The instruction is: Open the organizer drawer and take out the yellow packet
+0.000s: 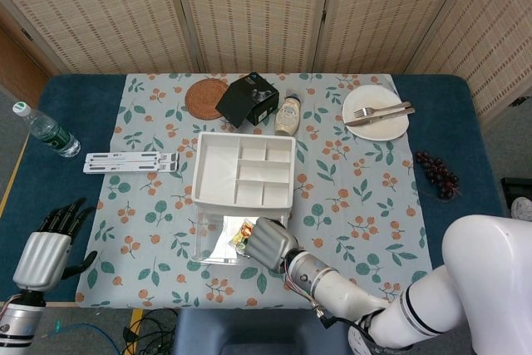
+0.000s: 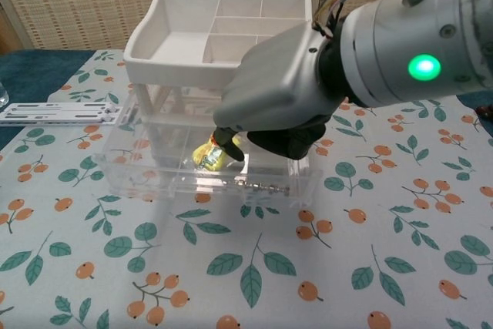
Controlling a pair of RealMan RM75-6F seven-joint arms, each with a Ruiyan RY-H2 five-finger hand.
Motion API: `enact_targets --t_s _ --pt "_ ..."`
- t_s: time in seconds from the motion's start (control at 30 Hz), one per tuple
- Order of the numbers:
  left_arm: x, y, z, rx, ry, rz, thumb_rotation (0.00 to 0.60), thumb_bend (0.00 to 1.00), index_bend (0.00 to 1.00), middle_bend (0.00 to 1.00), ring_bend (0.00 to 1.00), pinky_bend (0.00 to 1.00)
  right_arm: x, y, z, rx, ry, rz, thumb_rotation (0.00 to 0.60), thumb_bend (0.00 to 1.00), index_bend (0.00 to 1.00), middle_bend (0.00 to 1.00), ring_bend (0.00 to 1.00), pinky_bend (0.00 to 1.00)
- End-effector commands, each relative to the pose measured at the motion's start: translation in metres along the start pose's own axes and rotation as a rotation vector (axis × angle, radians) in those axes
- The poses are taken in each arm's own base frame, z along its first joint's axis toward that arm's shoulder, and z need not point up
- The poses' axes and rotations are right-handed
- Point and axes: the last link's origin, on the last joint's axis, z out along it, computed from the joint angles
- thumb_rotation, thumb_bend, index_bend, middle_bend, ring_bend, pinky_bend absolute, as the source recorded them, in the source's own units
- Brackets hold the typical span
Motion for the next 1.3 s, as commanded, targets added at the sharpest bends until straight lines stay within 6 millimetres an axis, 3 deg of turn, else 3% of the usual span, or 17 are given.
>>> enact_targets --t_s 0.03,0.5,0.57,0.6,0.73,0.9,1.07,1.3 --pt "0.0 -0.001 -0.001 0.004 0.002 -0.001 0.6 0.25 0.14 0.09 0.14 0.16 0.004 -0.001 0.005 0.002 0.011 0.006 0.6 1.0 0.29 1.0 1.0 1.0" --pt "-0.001 -0.003 -0.002 0.006 0.005 -0.004 0.6 0.25 0.14 0.09 0.14 0.16 0.023 -0.002 0.001 0.022 0.143 0.047 0.6 0.99 0.29 1.0 1.0 1.0" --pt "0.0 -0.003 -0.003 0.006 0.008 -0.004 0.6 0.25 0.14 0.09 0.14 0.16 0.024 -0.001 0.003 0.017 0.181 0.049 0.6 0.89 0.29 1.0 1.0 1.0" --pt "-0.001 -0.003 -0.003 0.008 0.009 -0.005 0.6 0.25 0.14 0.09 0.14 0.16 0.024 0.001 0.004 0.014 0.198 0.052 0.6 0.76 0.29 1.0 1.0 1.0" --pt "0.0 -0.003 -0.005 0.011 0.012 -0.007 0.6 0.25 0.14 0.09 0.14 0.16 0.024 0.006 0.012 0.003 0.259 0.07 0.6 0.43 0.29 1.0 1.0 1.0" --pt "-0.001 -0.004 -0.006 0.016 0.014 -0.008 0.6 0.25 0.14 0.09 0.14 0.16 0.025 0.013 0.021 -0.009 0.345 0.117 0.6 0.2 0.29 1.0 1.0 1.0" --pt "0.0 -0.004 -0.006 0.017 0.014 -0.007 0.6 0.25 0.14 0.09 0.14 0.16 0.027 0.015 0.021 -0.012 0.415 0.176 0.6 0.06 0.29 1.0 1.0 1.0" --pt "0.0 -0.002 -0.005 0.013 0.014 -0.007 0.6 0.25 0.14 0.09 0.14 0.16 0.025 0.016 0.012 -0.009 0.432 0.203 0.6 0.05 0.29 0.96 1.0 1.0"
